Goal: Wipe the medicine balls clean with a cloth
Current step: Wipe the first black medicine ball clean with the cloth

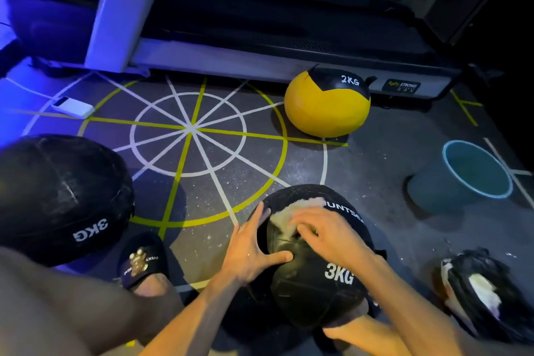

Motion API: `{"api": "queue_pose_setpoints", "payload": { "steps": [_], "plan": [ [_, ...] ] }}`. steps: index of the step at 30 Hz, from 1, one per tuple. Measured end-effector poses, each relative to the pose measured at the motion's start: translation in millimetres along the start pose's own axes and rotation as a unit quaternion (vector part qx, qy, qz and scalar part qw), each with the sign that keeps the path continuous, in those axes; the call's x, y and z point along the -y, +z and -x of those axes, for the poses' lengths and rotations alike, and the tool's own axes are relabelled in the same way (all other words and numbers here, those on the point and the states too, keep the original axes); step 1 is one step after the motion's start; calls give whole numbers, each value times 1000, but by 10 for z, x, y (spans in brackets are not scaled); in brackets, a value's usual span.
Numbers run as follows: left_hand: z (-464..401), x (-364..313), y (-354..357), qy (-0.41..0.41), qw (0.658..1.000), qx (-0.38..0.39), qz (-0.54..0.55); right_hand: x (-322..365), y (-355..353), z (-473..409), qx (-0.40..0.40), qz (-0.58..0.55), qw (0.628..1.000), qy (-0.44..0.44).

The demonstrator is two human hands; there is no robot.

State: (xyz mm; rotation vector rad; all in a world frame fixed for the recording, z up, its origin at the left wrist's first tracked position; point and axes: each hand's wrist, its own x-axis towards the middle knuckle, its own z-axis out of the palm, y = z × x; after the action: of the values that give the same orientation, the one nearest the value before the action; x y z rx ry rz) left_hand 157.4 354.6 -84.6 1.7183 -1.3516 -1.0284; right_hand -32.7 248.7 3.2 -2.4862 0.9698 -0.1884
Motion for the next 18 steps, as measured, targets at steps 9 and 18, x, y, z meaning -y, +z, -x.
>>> {"api": "queue_pose_setpoints", "payload": {
  "steps": [9, 18],
  "plan": [
    [-5, 43, 34, 9, 1000, -3, -9, 245, 267, -146, 130, 30, 988, -77],
    [33, 67, 55, 17, 1000, 7, -14, 448, 188, -237, 237, -13, 971, -26]
  ]
}}
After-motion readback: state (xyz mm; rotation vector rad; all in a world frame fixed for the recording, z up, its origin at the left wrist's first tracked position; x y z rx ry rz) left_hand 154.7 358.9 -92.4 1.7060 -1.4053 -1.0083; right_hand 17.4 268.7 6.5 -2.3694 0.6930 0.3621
